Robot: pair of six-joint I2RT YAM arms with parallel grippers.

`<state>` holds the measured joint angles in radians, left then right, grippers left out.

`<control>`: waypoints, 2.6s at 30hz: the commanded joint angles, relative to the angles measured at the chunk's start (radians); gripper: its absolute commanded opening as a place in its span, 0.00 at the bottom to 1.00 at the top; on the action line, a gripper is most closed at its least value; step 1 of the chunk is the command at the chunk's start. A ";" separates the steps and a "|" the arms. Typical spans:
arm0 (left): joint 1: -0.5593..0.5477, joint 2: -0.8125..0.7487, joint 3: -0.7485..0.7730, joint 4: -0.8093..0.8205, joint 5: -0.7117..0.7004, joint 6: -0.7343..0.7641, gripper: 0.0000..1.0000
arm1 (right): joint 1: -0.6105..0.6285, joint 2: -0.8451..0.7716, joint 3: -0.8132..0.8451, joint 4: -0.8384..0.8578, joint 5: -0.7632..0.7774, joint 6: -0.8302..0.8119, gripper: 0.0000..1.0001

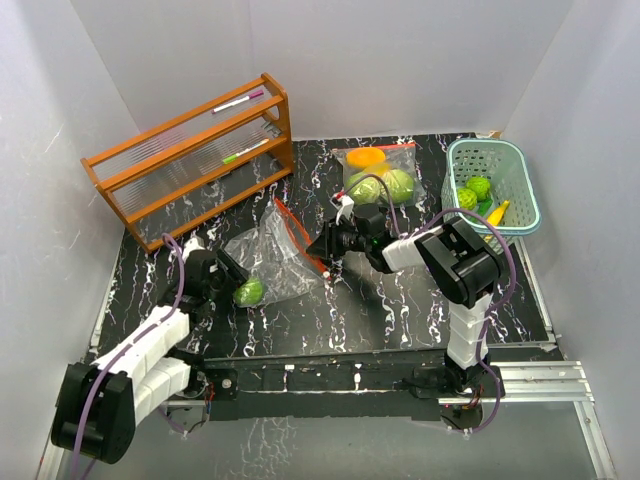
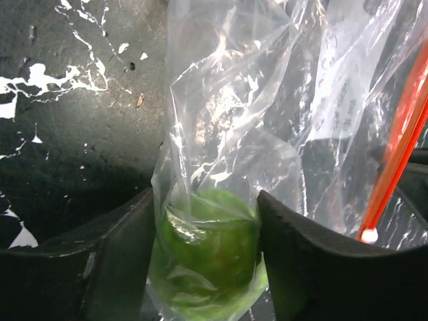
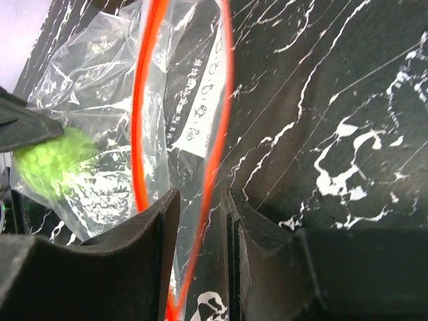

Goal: Open the zip-top bag and remove the fake food
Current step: Adjust the zipper food storage bag at the center of the board.

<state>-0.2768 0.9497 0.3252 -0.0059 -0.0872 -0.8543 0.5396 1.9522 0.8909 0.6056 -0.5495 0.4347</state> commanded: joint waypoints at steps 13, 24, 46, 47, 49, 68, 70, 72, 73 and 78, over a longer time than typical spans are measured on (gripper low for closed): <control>0.002 0.097 0.225 0.028 0.081 0.166 0.00 | 0.028 -0.047 -0.063 0.200 -0.082 0.100 0.34; -0.007 0.053 0.465 -0.112 0.291 0.217 0.00 | 0.028 0.000 -0.084 0.236 -0.060 0.112 0.35; -0.009 0.105 0.405 -0.157 0.275 0.211 0.00 | 0.026 -0.251 -0.080 -0.047 0.212 0.046 0.40; -0.010 0.103 0.401 -0.151 0.275 0.209 0.00 | 0.025 -0.253 -0.067 -0.098 0.230 0.028 0.43; -0.009 0.102 0.407 -0.154 0.269 0.212 0.00 | 0.026 -0.262 -0.063 -0.159 0.265 0.007 0.52; -0.009 0.127 0.390 -0.137 0.253 0.219 0.00 | 0.026 -0.151 -0.076 -0.111 0.246 0.065 0.13; -0.009 0.132 0.384 -0.132 0.259 0.215 0.00 | 0.025 -0.116 -0.072 -0.043 0.214 0.090 0.13; -0.010 0.134 0.380 -0.129 0.260 0.213 0.00 | 0.026 -0.072 -0.067 0.034 0.177 0.119 0.13; -0.009 0.133 0.378 -0.128 0.256 0.215 0.00 | 0.028 -0.056 -0.071 0.075 0.158 0.135 0.13; -0.009 0.132 0.364 -0.137 0.231 0.228 0.00 | 0.029 -0.010 -0.077 0.217 0.091 0.203 0.13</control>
<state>-0.2836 1.0843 0.7029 -0.1436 0.1623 -0.6365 0.5629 1.9308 0.7986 0.6228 -0.3855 0.5766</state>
